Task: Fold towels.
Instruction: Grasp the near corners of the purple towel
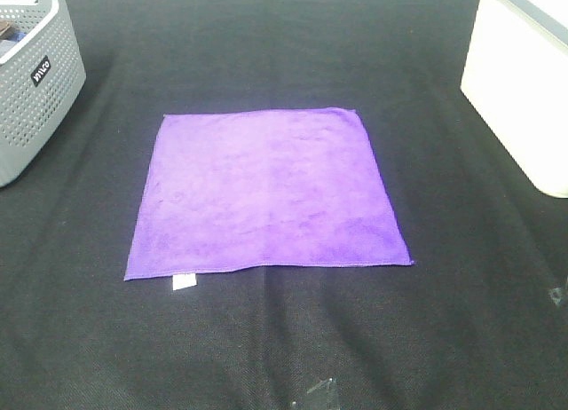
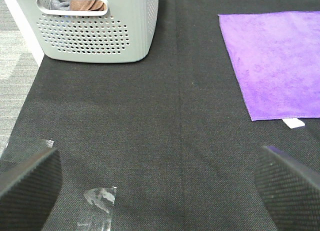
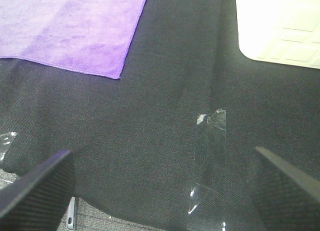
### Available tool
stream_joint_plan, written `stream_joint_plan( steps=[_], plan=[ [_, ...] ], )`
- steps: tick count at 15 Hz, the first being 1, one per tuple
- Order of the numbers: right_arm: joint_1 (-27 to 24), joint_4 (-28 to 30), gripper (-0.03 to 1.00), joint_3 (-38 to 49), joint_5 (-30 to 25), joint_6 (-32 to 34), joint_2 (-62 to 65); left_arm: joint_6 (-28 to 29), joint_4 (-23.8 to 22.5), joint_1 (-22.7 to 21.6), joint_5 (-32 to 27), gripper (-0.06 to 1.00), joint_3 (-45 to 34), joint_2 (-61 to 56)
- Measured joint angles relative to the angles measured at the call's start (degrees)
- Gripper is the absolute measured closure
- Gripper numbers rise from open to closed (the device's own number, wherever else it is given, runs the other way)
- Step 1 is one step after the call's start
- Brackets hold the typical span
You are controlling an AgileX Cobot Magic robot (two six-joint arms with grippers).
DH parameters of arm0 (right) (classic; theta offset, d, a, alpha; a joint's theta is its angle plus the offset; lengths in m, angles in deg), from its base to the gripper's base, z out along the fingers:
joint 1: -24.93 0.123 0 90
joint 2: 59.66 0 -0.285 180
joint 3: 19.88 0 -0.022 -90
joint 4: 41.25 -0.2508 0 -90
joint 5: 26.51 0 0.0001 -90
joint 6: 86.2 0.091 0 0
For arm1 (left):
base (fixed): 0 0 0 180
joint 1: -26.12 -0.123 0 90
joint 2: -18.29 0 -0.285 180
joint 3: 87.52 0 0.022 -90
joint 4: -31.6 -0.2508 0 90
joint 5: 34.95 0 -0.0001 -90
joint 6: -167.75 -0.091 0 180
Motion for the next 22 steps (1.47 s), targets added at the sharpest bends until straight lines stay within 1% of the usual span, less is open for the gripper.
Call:
stream_joint_plan(
  steps=[2,4,7,9,10,11,12,13,15,17,19,20,22],
  plan=[
    [0.0,0.0,0.08,0.0,0.0,0.06,-0.97,0.0,0.0,0.0,0.0,-0.05,0.0,0.0],
    [0.0,0.0,0.08,-0.17,0.0,0.29,-5.9,0.0,0.0,0.0,-0.34,-0.05,0.11,2.41],
    [0.0,-0.29,0.08,-4.47,0.0,2.23,-15.76,0.0,0.46,0.0,-2.12,-0.05,3.84,11.75],
    [0.0,-0.46,0.08,-8.94,0.06,4.58,-24.52,-0.11,0.74,0.0,-4.81,-0.05,7.96,21.37],
    [0.0,-0.46,0.08,-8.94,0.06,4.58,-24.52,-0.11,0.74,0.0,-4.81,-0.05,7.96,21.37],
    [0.0,-1.09,0.08,-11.75,0.17,6.13,-31.11,-0.52,1.32,0.0,-6.42,-0.05,10.49,29.74],
    [0.0,-1.83,0.08,-13.24,0.52,6.13,-35.58,-0.97,2.29,0.0,-6.76,-0.05,11.97,34.84],
    [0.0,-2.81,0.08,-14.55,1.55,5.96,-42.34,-3.55,5.73,0.0,-6.7,-0.05,14.55,42.46],
    [0.0,-4.53,0.08,-16.04,5.21,4.76,-50.53,-8.08,11.92,0.0,-6.02,-0.05,18.68,51.97],
    [0.0,-9.0,0.08,-17.88,8.31,1.49,-59.47,-13.12,18.45,0.0,-5.39,-0.05,22.06,61.65],
    [-0.46,-16.04,0.09,-20.57,9.68,-3.5,-67.21,-17.07,23.03,0.0,-4.3,-0.05,24.18,70.02],
    [-1.89,-19.94,0.1,-22.0,9.8,-6.36,-70.47,-18.56,24.98,0.0,-2.75,-0.05,25.32,73.63],
    [-6.76,-28.53,0.1,-23.66,8.71,-14.09,-76.2,-19.42,26.18,0.0,0.11,-0.05,26.99,77.92]
  ],
)
